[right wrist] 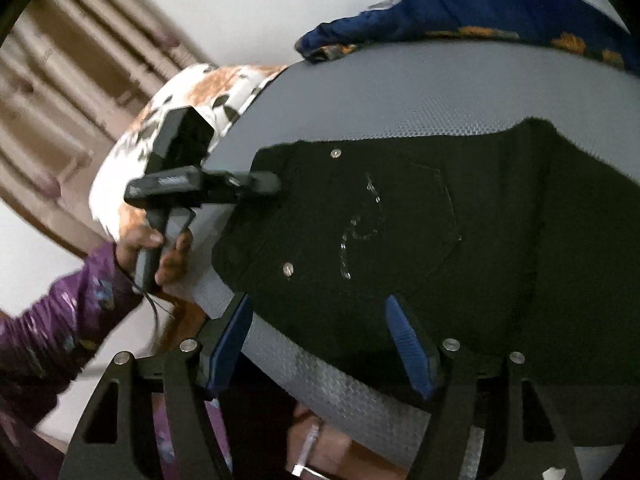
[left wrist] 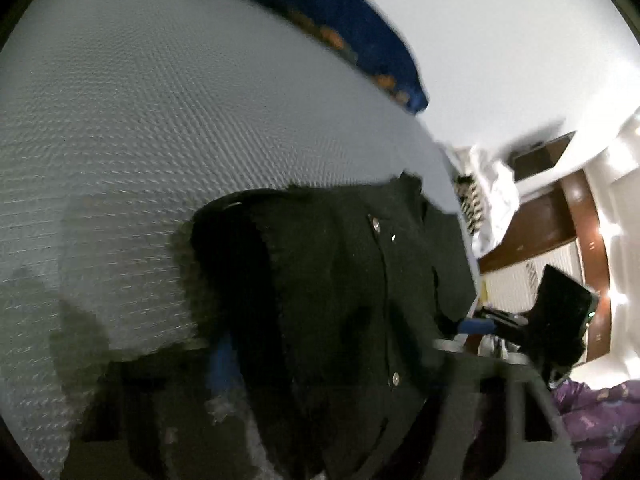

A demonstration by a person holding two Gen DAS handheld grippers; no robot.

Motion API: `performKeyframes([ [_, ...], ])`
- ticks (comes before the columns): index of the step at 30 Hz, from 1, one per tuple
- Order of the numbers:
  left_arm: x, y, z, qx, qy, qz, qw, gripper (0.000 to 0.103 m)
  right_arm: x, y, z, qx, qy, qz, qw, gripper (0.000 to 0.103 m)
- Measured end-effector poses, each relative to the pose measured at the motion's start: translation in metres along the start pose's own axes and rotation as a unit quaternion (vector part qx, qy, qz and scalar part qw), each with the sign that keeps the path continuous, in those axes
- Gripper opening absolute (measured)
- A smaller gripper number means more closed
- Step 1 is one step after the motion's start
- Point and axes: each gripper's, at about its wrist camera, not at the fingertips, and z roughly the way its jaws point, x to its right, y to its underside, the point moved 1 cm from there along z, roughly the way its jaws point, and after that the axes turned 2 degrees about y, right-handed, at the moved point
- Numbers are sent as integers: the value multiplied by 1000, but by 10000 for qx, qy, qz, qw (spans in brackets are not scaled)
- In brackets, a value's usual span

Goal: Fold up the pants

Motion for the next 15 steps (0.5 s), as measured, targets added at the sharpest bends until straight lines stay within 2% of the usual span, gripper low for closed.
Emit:
performKeyframes([
  [3, 12, 7, 6, -175, -140, 263, 9994, 38, 0, -5, 0, 95, -165, 246, 9995, 67],
  [7, 12, 19, -11, 167, 110, 54, 9998, 27, 0, -9, 2, 148, -157, 271, 9994, 67],
  [12, 42, 22, -19, 455, 219, -142, 9986, 25, -6, -11, 1, 273, -437, 259, 9983, 68],
  [15, 57, 21, -19, 481, 218, -404, 9978, 25, -28, -12, -5, 522, -643, -77, 9965, 68],
])
